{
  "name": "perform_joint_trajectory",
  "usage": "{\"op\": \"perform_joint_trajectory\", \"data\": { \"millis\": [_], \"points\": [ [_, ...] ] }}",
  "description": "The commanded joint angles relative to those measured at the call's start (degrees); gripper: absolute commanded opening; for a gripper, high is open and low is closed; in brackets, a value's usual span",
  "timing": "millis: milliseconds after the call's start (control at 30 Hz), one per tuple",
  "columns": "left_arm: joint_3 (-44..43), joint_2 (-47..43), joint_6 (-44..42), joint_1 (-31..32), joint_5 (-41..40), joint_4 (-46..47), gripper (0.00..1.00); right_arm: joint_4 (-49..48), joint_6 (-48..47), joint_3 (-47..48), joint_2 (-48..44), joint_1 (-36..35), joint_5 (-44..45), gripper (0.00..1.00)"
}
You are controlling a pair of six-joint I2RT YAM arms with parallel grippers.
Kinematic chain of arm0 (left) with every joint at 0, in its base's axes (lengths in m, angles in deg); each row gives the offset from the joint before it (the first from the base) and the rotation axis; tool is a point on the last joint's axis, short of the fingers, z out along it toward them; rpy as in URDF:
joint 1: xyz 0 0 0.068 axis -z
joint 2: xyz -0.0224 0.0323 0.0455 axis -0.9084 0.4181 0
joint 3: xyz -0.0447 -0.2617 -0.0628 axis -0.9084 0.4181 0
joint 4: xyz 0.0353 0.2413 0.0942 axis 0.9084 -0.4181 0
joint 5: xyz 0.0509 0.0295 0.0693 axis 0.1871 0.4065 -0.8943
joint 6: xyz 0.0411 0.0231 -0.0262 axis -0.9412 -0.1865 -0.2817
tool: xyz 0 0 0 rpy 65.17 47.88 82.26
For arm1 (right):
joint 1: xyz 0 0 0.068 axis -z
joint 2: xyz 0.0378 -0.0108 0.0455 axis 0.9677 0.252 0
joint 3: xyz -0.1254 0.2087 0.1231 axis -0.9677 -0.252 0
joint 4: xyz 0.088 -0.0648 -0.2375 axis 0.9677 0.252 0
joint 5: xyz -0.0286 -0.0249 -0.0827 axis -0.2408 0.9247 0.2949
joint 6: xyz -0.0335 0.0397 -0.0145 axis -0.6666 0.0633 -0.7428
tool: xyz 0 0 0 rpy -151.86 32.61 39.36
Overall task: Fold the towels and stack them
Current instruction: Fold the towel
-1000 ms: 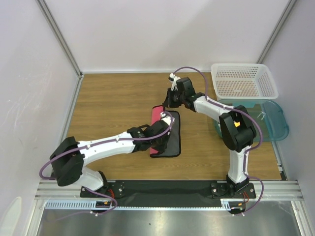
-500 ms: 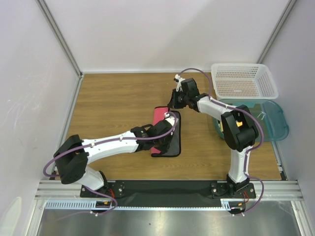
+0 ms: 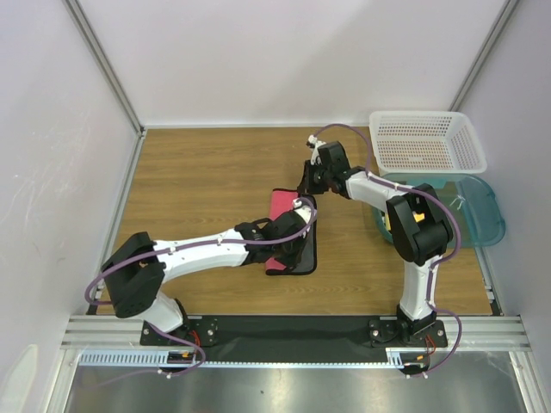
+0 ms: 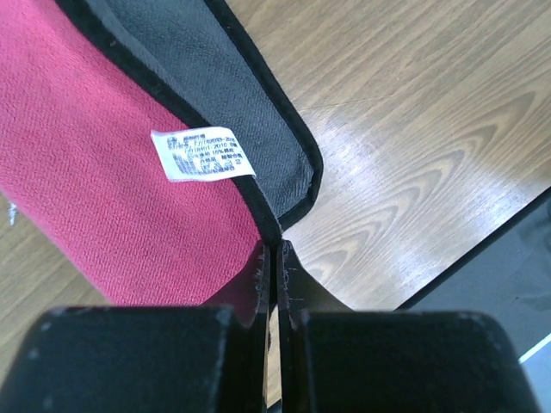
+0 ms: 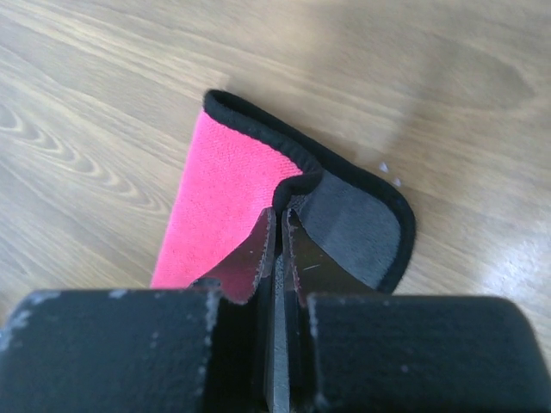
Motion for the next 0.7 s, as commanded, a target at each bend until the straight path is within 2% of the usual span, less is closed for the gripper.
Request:
{"op": "perform_joint_trajectory", "data": {
  "millis": [0,667],
  "points": [
    [-2.3,1.3,-1.2,0.6,2.0,2.8,0.0,-0.5,-1.2,-1.0,-3.1,0.7,1.9,0.0],
    [-4.1,6.7,-2.3,0.6,6.1,5.4,0.0,1.2,-2.3,-1.9,0.3,4.2,2.1,0.0]
  ]
}}
